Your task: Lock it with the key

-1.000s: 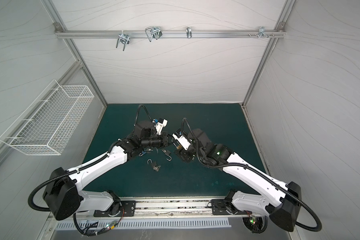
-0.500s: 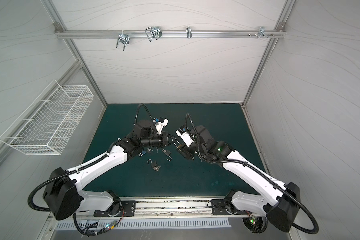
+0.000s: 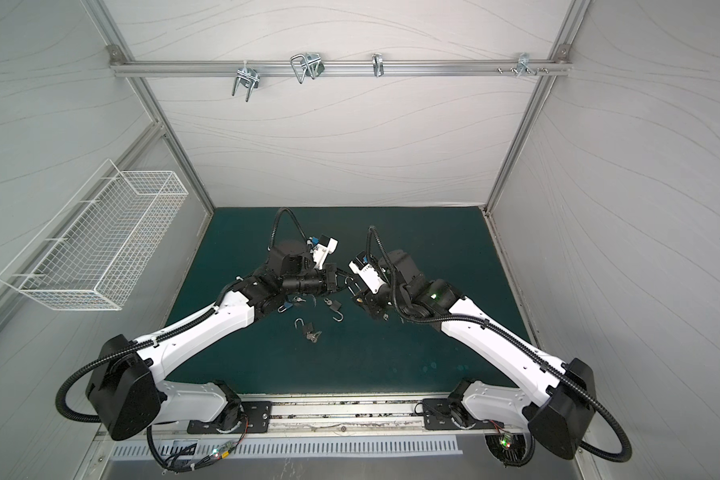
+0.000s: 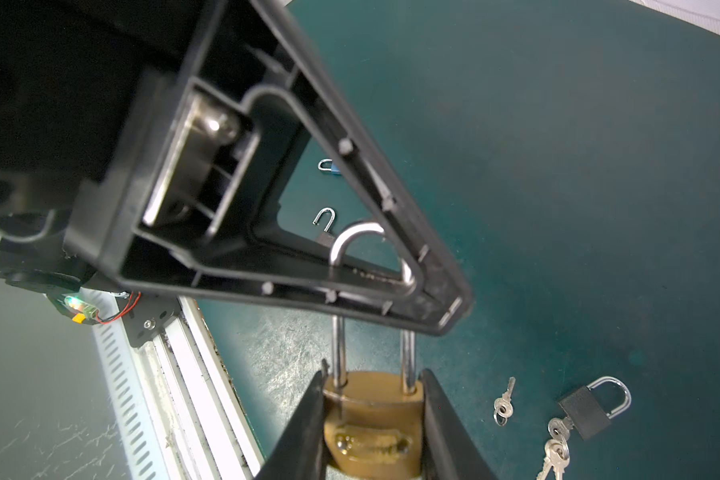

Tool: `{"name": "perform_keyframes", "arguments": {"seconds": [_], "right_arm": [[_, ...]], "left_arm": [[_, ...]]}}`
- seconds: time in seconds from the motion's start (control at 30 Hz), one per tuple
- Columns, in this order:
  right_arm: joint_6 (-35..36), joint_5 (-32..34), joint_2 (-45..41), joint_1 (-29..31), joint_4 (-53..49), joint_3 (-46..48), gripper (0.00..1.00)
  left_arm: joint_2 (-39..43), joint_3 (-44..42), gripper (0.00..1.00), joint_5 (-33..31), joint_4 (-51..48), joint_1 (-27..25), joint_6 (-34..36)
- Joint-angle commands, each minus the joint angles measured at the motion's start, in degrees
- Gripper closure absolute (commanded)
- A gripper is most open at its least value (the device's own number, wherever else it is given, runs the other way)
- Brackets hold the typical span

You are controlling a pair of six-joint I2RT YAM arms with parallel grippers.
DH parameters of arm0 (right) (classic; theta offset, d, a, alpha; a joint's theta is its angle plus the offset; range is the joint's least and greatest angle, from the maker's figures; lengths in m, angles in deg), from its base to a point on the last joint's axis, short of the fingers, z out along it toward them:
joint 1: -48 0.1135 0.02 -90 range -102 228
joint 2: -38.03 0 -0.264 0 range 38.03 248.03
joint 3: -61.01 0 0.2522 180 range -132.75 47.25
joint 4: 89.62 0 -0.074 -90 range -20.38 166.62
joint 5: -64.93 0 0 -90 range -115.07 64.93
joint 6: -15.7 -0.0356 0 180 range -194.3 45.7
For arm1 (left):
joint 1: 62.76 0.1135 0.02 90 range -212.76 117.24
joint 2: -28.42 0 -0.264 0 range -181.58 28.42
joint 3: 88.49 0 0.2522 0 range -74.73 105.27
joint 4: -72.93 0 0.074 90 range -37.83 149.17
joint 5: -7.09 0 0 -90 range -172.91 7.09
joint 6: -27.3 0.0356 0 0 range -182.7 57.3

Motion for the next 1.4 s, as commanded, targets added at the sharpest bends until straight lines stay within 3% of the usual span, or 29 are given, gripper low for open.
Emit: {"name": "perform_keyframes", "arguments": {"seconds": [0.0, 0.2, 0.37, 0.47, 0.57, 0.7, 1.0, 1.37], "right_arm": [[-0.1, -1.7, -0.4, 0.0, -0.4, -1.4, 0.77], [-0.7, -0.9, -2.1, 0.0, 0.1, -1.1, 1.0], [-1.1, 3.9, -5.7, -0.1, -1.9, -0.7, 1.0], [-2.4, 5.3, -6.0, -1.8, -3.7, 0.0, 1.0], [-2.6, 5.0, -3.3, -4.5, -6.0, -0.4, 1.0], [-2.2, 5.4, 5.3, -7.3, -12.0, -4.3, 1.0], [-1.3, 10.5, 24.2, -12.1, -13.8, -10.9, 1.0], [2.2, 11.8, 38.9, -14.3, -14.0, -18.1, 1.0]], "left_arm": [[-0.1, 2.7, 1.0, 0.7, 1.9, -0.5, 0.3], [1.7, 3.3, 0.99, -0.1, -0.3, -0.5, 1.8], [7.1, 7.1, 0.25, -8.5, -11.5, -0.2, 7.5], [10.0, 9.0, 0.11, -15.8, -19.7, 0.6, 11.5], [11.9, 8.9, 0.08, -22.7, -26.1, 1.4, 14.6], [14.3, 6.2, 0.07, -25.8, -29.6, 3.3, 15.0], [18.3, -4.0, 0.07, -23.6, -26.7, 7.2, 12.1], [18.7, -8.4, 0.08, -22.1, -24.4, 8.0, 10.6]]}}
